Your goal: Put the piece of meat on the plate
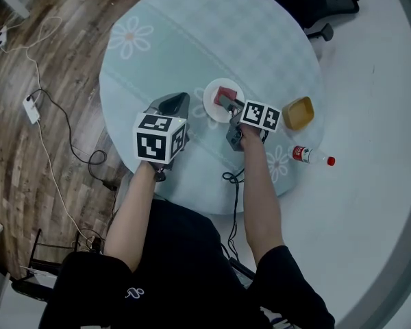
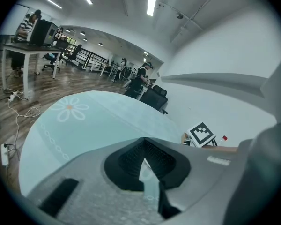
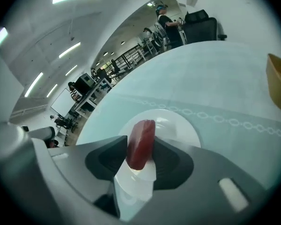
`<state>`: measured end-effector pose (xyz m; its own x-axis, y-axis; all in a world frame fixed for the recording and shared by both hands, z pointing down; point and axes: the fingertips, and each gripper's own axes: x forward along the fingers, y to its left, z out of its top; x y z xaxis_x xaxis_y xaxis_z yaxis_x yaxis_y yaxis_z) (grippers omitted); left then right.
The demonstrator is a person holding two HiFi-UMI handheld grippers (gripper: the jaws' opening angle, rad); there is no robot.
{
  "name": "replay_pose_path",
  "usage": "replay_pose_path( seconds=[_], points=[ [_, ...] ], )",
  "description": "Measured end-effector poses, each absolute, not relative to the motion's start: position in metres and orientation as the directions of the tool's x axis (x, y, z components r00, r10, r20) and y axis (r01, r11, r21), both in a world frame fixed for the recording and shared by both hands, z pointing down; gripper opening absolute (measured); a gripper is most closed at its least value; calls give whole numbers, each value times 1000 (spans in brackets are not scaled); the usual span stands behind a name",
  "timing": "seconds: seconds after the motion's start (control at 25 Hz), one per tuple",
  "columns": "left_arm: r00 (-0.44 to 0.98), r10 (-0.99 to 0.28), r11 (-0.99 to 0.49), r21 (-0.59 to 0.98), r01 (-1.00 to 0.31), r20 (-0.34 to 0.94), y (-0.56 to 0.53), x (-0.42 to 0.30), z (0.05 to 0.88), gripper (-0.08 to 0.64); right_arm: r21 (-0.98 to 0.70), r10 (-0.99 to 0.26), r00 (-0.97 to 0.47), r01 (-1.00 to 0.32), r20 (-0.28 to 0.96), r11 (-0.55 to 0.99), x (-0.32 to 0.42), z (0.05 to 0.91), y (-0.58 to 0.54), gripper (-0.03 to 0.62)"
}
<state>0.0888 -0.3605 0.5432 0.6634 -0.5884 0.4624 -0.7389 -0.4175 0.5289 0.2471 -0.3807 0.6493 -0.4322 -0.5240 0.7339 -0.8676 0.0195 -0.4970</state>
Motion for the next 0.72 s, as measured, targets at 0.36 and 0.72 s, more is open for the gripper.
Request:
replay_pose_path(
  seconds=[0.36,0.72],
  points=[
    [698,-582,-455,544,-705,418,-360,74,525,-6,-334,-610,-234,-941,757,-53,268,630,-371,202],
    [755,-599,-600,475,-643,267,-371,100,442,-6,-361,-913,-188,-931,362,49,264,467,-373,11]
  ],
)
